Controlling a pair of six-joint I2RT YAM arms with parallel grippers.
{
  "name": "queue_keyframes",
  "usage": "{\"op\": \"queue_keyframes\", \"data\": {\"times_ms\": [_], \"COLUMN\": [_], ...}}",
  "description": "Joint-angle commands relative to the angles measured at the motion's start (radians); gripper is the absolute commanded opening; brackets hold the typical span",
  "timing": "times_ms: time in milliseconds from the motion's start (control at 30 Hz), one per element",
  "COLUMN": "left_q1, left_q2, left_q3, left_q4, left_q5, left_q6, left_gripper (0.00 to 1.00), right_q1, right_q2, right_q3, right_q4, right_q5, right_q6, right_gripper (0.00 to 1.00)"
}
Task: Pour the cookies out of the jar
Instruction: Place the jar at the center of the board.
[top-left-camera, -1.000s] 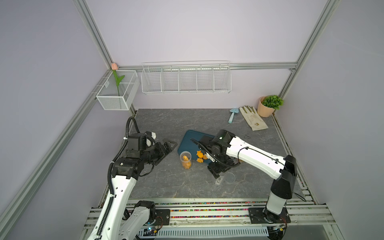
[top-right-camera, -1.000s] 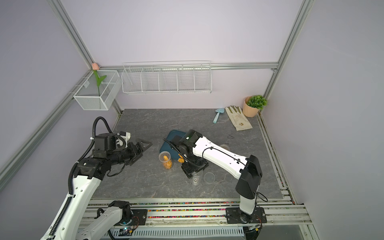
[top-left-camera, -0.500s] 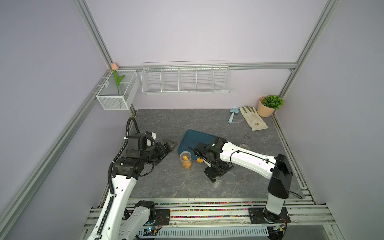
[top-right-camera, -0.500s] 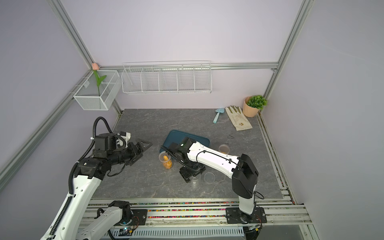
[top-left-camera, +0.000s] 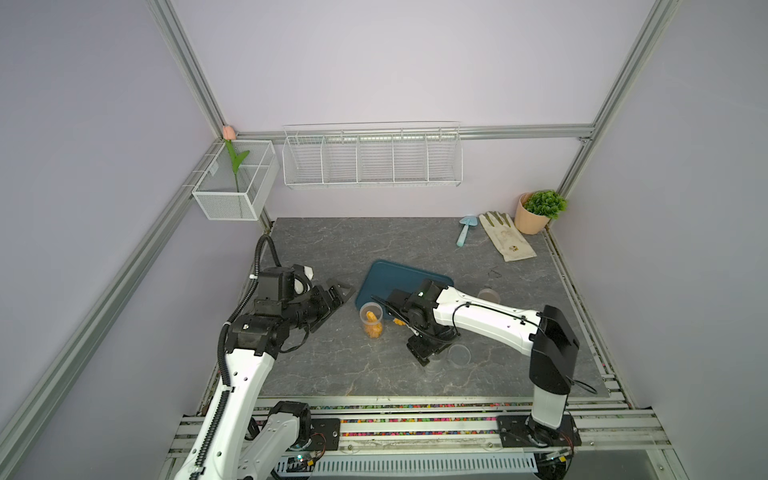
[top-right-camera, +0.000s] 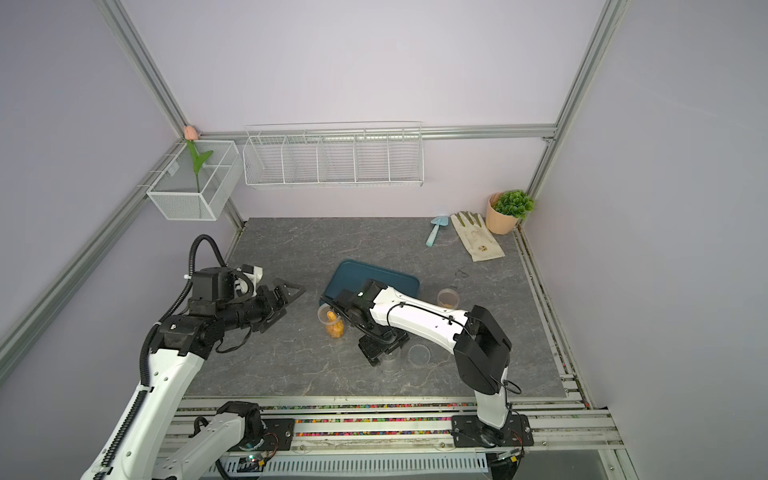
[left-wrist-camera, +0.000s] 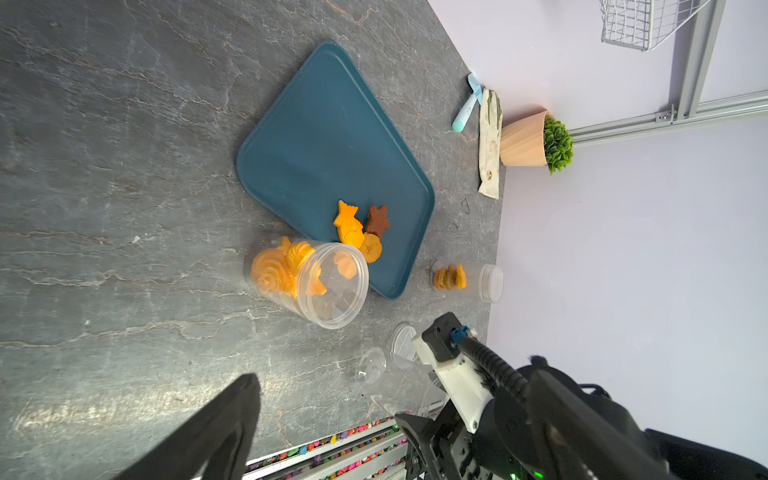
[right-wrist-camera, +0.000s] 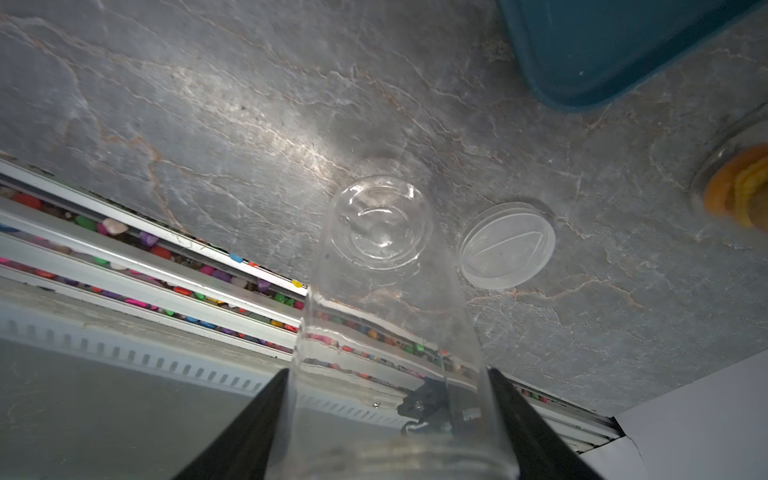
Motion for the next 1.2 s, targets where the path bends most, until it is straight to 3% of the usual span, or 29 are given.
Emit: {"op": "queue_keyframes", "data": {"times_ms": [0,433,600,700,733,1167], "left_q1": [0.004,0.004,0.004,0.004,0.004,0.004], "left_q2": [0.004,0.016,0.014,0.013,0.016,0.006], "left_q3": [-0.006,-0.007,-0.007,-0.008,-0.008,-0.005], "left_q4": [-0.001,0.010,0.009,0.010,0.012,0.004], "left_q5": [-0.008,-0.008,-0.008,-0.009,-0.009,-0.080], "left_q6": [0.002,-0.009,-0.010,-0.012,-0.013,-0.025], "left_gripper": [1.00,1.00,1.00,1.00,1.00,1.00], "right_q1": [0.000,-0.006,-0.008,-0.007,-0.008,-0.018], "right_q2": [0.010,0.012,0.009,0.007,0.006,-0.035], "right_q3": [-0.018,-0.042,-0.047,-0.041,-0.037,0.060], "right_q4": [0.012,0.035,0.036,0.029,0.024,-0.025], "right_q5": [0.012,0.003,0.007,0.018,0.023,0.080], "right_q6": [-0.005,-0.006,-0.005,-0.003,-0.003,-0.003], "right_gripper": [0.72,0.74,0.81,0.93,0.88,0.88]}}
